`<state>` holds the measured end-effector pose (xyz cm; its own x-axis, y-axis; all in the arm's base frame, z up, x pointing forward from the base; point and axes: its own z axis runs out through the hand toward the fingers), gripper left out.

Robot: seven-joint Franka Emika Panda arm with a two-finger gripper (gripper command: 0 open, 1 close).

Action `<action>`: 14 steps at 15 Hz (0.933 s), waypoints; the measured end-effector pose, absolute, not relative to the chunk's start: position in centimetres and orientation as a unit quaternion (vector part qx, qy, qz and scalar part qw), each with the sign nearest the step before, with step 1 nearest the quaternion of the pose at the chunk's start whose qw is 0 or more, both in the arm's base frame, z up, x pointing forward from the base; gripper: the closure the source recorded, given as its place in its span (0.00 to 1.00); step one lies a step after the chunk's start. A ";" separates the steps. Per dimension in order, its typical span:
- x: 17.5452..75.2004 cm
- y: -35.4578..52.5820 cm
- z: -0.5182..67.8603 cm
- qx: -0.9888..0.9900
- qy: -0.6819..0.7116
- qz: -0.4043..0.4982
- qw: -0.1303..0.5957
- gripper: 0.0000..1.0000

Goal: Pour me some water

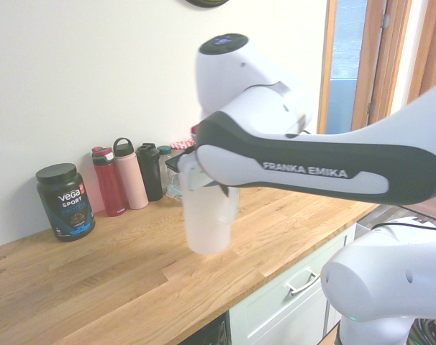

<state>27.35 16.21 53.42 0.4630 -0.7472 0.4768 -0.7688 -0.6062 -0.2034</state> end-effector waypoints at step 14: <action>39.4 23.0 47.0 0.812 -0.515 0.262 0.081 1.00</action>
